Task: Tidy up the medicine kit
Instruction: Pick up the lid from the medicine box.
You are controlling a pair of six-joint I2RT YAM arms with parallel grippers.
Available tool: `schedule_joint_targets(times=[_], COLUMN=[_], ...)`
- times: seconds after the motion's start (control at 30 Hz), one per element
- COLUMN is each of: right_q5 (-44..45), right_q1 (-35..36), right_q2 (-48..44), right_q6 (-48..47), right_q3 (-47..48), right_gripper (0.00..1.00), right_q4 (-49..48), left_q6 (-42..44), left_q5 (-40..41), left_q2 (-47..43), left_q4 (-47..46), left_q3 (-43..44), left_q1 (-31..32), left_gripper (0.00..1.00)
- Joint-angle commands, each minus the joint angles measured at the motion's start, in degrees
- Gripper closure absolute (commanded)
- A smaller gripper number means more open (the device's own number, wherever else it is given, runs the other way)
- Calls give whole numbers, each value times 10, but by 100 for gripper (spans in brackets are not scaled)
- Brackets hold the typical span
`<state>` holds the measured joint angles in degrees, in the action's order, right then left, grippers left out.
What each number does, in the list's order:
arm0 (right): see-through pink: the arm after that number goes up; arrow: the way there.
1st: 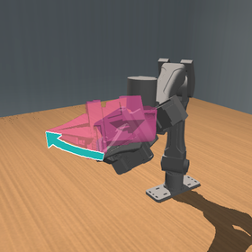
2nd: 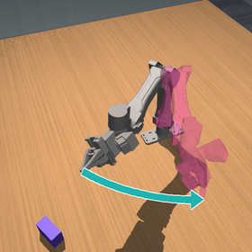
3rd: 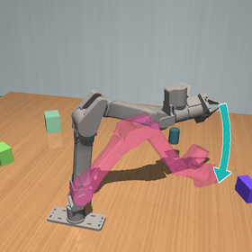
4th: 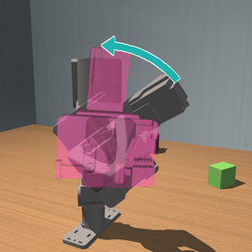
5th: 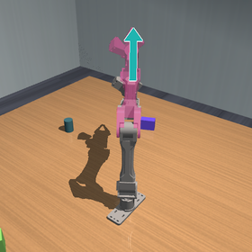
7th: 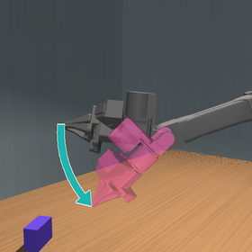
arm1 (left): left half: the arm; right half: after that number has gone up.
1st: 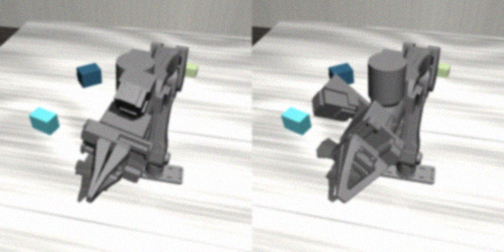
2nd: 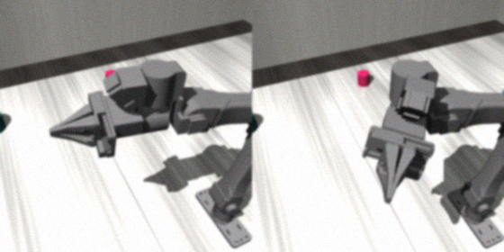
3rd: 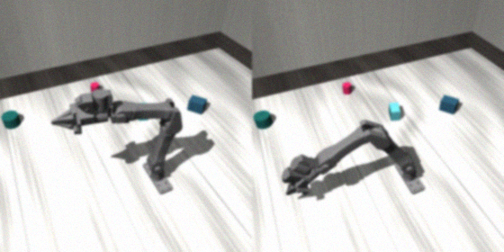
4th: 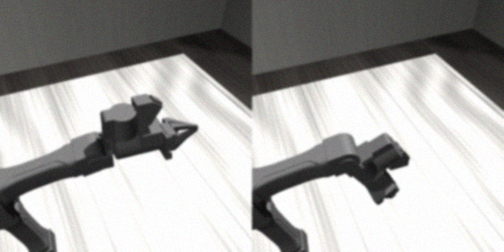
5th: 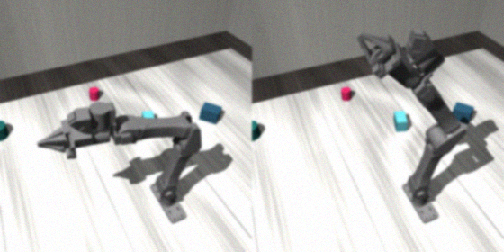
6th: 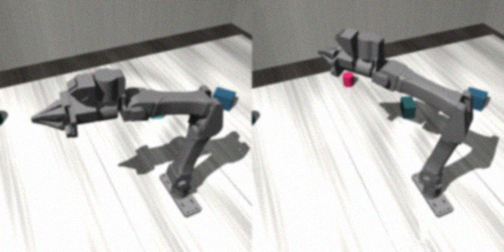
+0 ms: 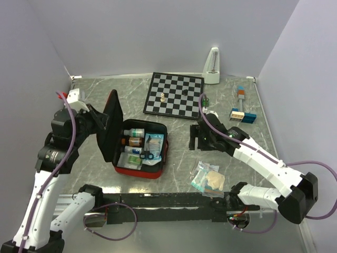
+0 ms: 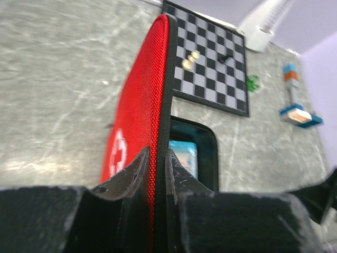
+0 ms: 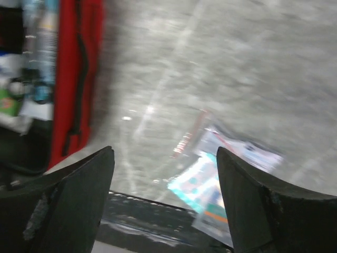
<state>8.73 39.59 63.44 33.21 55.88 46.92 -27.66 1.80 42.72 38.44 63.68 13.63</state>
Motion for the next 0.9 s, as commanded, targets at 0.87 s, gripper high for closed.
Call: schedule_joint_targets(times=[0.87], right_q5=[-224], right_q1=[111], right_q2=[302], right_q6=[204], right_q3=[295], right_gripper=[2], right_q4=[-312], left_q6=[-28], left_q5=[-117], left_q2=[10], left_q4=[-174], left_q3=[-71], left_q1=[90], left_gripper=[99])
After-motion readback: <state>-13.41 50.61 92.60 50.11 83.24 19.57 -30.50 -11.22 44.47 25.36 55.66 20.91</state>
